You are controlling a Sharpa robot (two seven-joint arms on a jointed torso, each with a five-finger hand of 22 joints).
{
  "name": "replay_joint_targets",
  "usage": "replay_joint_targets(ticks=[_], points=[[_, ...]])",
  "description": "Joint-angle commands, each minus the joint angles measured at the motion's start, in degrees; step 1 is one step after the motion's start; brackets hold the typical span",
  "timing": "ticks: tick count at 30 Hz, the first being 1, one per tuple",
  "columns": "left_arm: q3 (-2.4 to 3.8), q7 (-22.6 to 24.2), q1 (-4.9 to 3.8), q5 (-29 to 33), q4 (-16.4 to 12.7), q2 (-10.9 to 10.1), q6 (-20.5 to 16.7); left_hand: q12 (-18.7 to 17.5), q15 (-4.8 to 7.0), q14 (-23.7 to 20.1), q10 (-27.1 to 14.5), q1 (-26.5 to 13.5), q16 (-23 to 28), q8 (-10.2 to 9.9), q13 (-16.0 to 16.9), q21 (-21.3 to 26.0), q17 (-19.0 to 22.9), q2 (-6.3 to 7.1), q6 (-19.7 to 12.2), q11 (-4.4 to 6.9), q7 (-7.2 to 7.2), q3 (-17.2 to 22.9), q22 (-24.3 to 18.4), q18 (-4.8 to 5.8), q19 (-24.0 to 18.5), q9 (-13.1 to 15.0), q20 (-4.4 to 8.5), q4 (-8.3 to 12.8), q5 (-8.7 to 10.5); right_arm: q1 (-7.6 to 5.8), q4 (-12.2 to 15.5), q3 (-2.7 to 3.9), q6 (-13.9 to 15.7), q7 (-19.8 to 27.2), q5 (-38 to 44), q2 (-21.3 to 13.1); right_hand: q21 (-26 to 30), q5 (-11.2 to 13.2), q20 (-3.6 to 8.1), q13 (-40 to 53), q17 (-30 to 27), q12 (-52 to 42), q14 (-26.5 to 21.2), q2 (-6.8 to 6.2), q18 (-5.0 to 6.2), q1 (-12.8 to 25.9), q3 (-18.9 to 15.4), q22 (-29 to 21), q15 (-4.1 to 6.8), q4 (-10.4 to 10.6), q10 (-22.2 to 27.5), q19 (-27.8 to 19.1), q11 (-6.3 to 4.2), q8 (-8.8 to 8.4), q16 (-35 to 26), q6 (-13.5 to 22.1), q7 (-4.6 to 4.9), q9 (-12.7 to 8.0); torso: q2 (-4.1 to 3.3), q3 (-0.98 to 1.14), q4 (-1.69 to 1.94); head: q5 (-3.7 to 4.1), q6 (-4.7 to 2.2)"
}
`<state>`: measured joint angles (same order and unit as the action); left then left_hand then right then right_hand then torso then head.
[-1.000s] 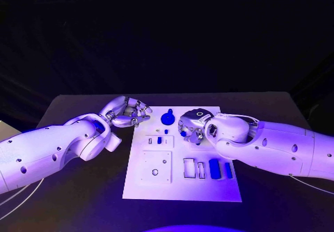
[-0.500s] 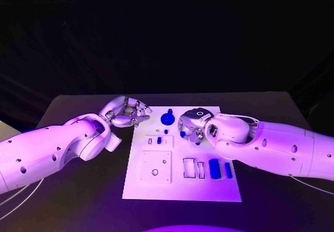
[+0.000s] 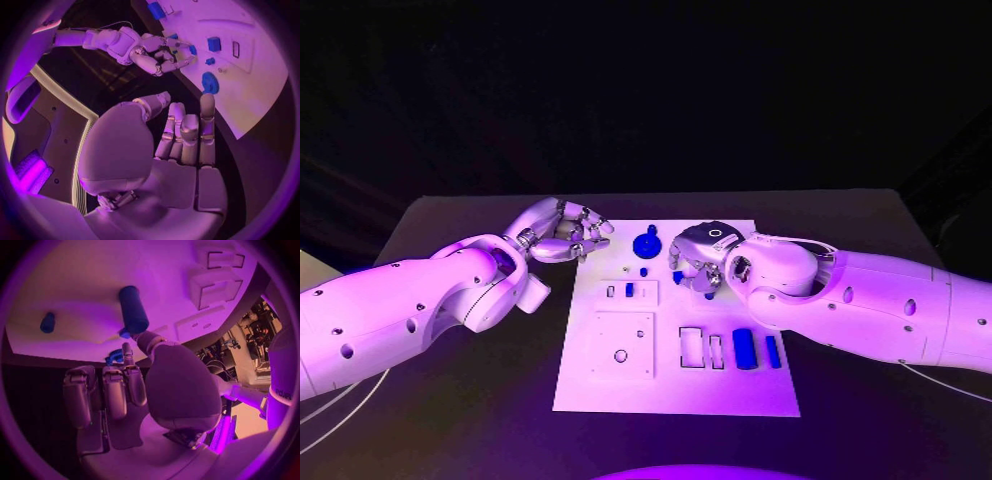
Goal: Assemble the parts on the task board
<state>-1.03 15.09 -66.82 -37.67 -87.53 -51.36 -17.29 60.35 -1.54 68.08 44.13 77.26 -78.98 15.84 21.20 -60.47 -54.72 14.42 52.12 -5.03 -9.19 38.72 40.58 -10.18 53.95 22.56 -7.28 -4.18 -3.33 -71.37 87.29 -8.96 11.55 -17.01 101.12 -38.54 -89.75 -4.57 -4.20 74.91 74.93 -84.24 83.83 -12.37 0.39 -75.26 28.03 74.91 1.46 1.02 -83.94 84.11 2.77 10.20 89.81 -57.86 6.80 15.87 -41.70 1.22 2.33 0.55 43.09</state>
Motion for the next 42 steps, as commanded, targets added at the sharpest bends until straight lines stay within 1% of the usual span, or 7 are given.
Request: replay_joint_targets(ticks=[1,3,5,8,14,27,42], points=[[0.06,0.2,-0.09,0.4,-0.1,0.0,0.7,-0.3,-0.24,-0.1,0.1,-0.2,0.2,-0.3,0.0,0.2,0.0,-0.31,-0.5,-0.3,-0.08,0.0,0.0,-0.4,-0.1,0.1,-0.22,0.2,0.01,0.1,0.3,0.0,-1.4,-0.3,0.2,-0.1,-0.3,-0.1,0.48,10.7,15.1,-0.3,6.2,-0.35,-0.39,0.0,-0.3,15.1,0.45,0.8,-2.3,5.9,-0.44,0.23,0.2,-0.6,-0.04,-0.1,0.03,0.01,0.01,0.0,0.1],[0.06,0.2,-0.09,0.4,-0.1,0.0,0.6,-0.3,-0.24,-0.1,0.1,-0.2,0.2,-0.3,0.0,0.2,0.0,-0.31,-0.5,-0.3,-0.08,0.0,0.0,-0.4,-0.1,0.1,-0.22,0.2,0.01,0.13,0.4,0.0,-1.6,-0.3,-0.1,-0.2,-0.3,0.0,0.5,10.8,15.1,-0.3,6.2,-0.48,-0.39,0.5,-0.8,15.1,0.46,1.5,-2.3,5.9,-0.47,0.27,0.2,-0.7,-0.04,-0.2,0.02,0.01,0.02,0.02,0.11],[0.06,0.1,-0.09,0.4,-0.1,0.0,0.6,-0.3,-0.24,-0.1,0.1,-0.2,0.2,-0.3,0.0,0.2,0.0,-0.31,-0.5,-0.3,-0.08,0.0,0.0,-0.4,-0.1,0.1,-0.22,0.2,0.01,0.16,0.4,0.0,-1.8,-0.4,-0.4,-0.2,-0.3,1.5,0.29,10.8,15.1,-0.3,6.2,-0.83,-0.39,2.2,-2.7,15.1,0.23,3.7,-2.4,5.9,-0.37,0.07,0.2,-0.5,0.07,-0.5,0.01,0.0,0.01,0.04,0.13],[0.06,0.1,-0.09,0.4,-0.1,0.0,0.5,-0.3,-0.26,-0.1,0.1,-0.1,0.2,-0.3,-0.1,0.2,0.0,-0.36,-0.5,-0.31,-0.09,0.0,-0.1,-0.4,-0.1,0.1,-0.24,0.2,0.01,0.19,0.4,0.0,-1.9,-0.5,-0.6,-0.2,-0.3,1.6,0.16,10.8,15.1,-0.3,6.2,-0.79,-0.39,3.2,-4.5,15.1,0.2,5.8,-2.4,5.9,-0.33,-0.03,0.2,-0.4,0.15,-0.7,0.01,0.01,-0.03,0.06,0.11],[0.06,0.0,-0.09,0.4,-0.1,0.0,0.5,-0.4,-0.26,-0.2,0.0,-0.1,0.2,-0.3,-0.1,0.3,0.0,-0.37,-0.6,-0.32,-0.1,0.0,-0.1,-0.4,-0.1,0.1,-0.24,0.3,0.01,0.22,0.2,0.0,-1.9,-1.3,-0.7,-0.3,-0.3,1.5,0.09,10.8,15.1,-0.3,6.2,-0.1,-0.39,2.8,-5.6,15.1,0.27,7.5,-2.4,5.9,-0.32,-0.04,0.2,-0.5,0.17,-0.9,-0.02,0.03,-0.01,0.16,0.09],[0.06,-0.1,-0.1,0.4,0.0,-0.1,0.5,-0.4,-0.27,-0.2,0.0,-0.1,0.2,-0.3,-0.1,0.3,0.1,-0.38,-0.6,-0.34,-0.12,0.0,-0.1,-0.4,-0.1,0.1,-0.25,0.3,0.01,0.25,-0.2,0.0,-2.4,-1.7,-0.7,0.1,-0.3,1.2,0.11,10.9,15.1,-0.4,6.2,0.88,-0.39,1.5,-5.6,15.1,0.39,8.5,-2.5,5.9,-0.38,0.11,0.2,-0.9,0.08,-1.1,-0.04,0.05,0.01,0.18,0.25],[0.06,-0.2,-0.1,0.5,0.0,-0.2,0.4,-0.4,-0.31,-0.2,-0.1,-0.1,0.3,-0.4,-0.2,0.3,0.1,-0.51,-0.6,-0.39,-0.16,0.0,-0.1,-0.4,-0.1,0.1,-0.28,0.2,0.01,0.5,-0.5,0.0,-1.9,-2.0,-0.8,0.3,-0.3,0.4,0.41,11.2,15.1,-0.7,6.2,3.7,-0.39,-1.7,-2.7,15.1,0.77,8.9,-2.7,5.9,-0.71,0.69,0.2,-1.8,-0.29,-1.3,0.01,0.0,0.02,0.15,0.39]])
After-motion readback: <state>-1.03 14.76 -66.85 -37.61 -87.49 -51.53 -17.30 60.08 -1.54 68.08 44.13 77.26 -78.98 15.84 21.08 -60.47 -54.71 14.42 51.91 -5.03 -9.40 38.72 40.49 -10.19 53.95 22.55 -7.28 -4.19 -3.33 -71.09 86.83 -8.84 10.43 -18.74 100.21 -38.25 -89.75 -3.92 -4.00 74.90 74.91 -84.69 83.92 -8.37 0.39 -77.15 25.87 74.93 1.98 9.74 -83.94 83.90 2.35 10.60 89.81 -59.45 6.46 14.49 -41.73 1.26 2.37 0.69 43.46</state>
